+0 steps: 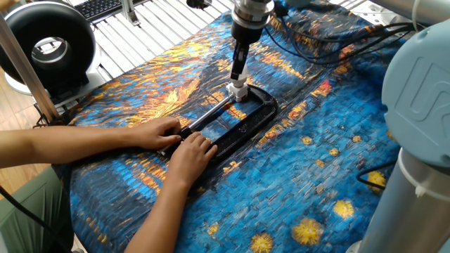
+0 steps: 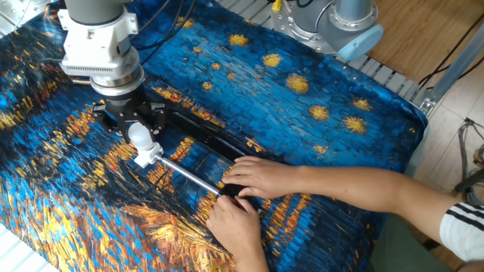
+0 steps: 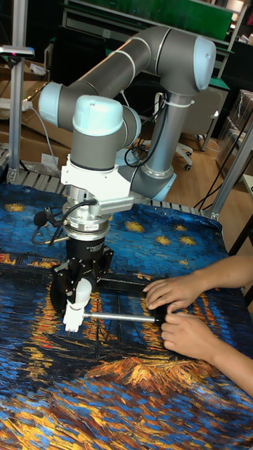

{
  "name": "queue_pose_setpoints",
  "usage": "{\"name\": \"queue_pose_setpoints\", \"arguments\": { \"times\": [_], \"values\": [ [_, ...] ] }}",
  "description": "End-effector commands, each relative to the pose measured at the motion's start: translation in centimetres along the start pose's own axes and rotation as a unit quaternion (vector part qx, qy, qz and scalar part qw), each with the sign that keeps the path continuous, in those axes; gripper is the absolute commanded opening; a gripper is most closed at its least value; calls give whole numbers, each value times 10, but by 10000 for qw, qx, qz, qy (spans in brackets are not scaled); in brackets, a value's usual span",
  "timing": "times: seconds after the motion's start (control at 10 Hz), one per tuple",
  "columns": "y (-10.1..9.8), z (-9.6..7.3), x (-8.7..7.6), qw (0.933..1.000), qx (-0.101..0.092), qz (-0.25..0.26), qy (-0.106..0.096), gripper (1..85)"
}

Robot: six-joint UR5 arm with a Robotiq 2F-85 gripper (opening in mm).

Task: Install the light bulb by rotating it

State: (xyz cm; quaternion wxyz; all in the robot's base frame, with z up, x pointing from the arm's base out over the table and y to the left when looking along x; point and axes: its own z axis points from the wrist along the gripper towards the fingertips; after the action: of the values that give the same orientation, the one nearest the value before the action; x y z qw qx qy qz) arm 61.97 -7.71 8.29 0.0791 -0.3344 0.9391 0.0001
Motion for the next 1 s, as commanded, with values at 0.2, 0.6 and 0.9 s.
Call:
{"name": "queue_pose_setpoints", "arguments": {
  "times": [0.2,0.6,0.9],
  "values": [
    [6,0,5,9998,-164,90,103,673],
    [22,-6,17,9982,-436,76,414,737],
    [37,-10,21,9953,-731,-389,499,753]
  ]
}}
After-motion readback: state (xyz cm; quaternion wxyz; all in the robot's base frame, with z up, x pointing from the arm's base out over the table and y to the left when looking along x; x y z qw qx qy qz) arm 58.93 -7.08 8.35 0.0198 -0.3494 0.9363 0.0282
